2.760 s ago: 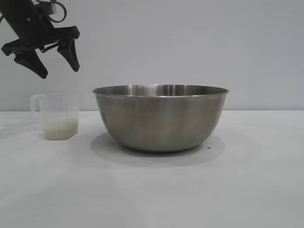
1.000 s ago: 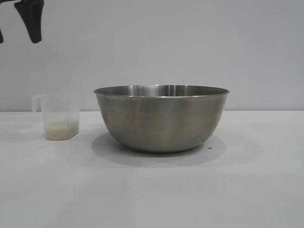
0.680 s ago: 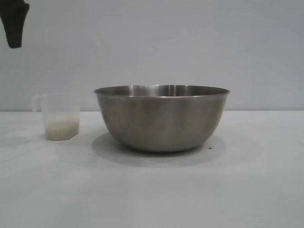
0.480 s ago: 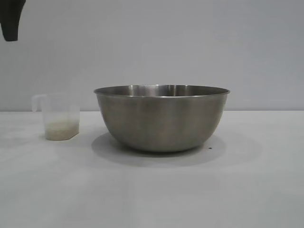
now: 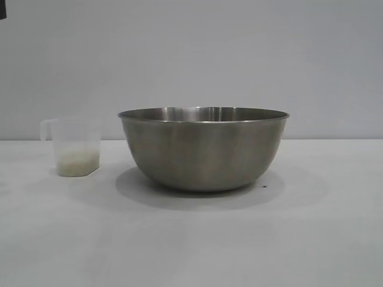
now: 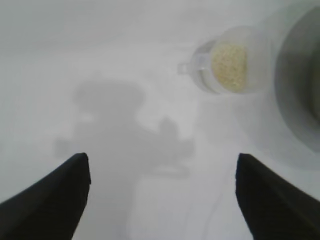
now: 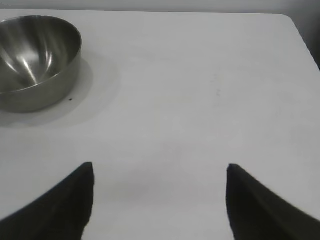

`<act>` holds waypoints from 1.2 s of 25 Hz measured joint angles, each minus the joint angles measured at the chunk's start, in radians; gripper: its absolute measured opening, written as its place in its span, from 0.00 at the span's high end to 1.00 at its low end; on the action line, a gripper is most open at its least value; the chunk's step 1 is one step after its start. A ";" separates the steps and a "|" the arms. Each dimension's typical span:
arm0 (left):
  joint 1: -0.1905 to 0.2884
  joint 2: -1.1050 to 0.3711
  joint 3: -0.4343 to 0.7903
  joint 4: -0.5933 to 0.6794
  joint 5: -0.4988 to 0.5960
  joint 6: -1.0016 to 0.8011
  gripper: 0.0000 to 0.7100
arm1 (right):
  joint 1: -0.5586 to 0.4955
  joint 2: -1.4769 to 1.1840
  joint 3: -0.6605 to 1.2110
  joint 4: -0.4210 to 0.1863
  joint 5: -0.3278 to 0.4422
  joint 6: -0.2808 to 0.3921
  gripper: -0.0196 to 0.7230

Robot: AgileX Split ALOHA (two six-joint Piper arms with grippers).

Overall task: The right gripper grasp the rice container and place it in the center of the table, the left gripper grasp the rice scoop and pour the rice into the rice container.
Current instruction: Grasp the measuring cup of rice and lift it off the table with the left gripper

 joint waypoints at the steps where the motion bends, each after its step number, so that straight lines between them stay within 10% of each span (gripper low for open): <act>1: 0.000 -0.028 0.055 -0.007 -0.055 0.000 0.28 | 0.000 0.000 0.000 0.000 0.000 0.000 0.34; 17: -0.006 -0.272 0.484 -0.134 -0.607 -0.002 0.28 | 0.000 0.000 0.000 0.000 0.000 0.000 0.34; 30: -0.189 -0.274 0.710 -0.109 -1.081 0.000 0.28 | 0.000 0.000 0.000 0.000 0.000 0.000 0.34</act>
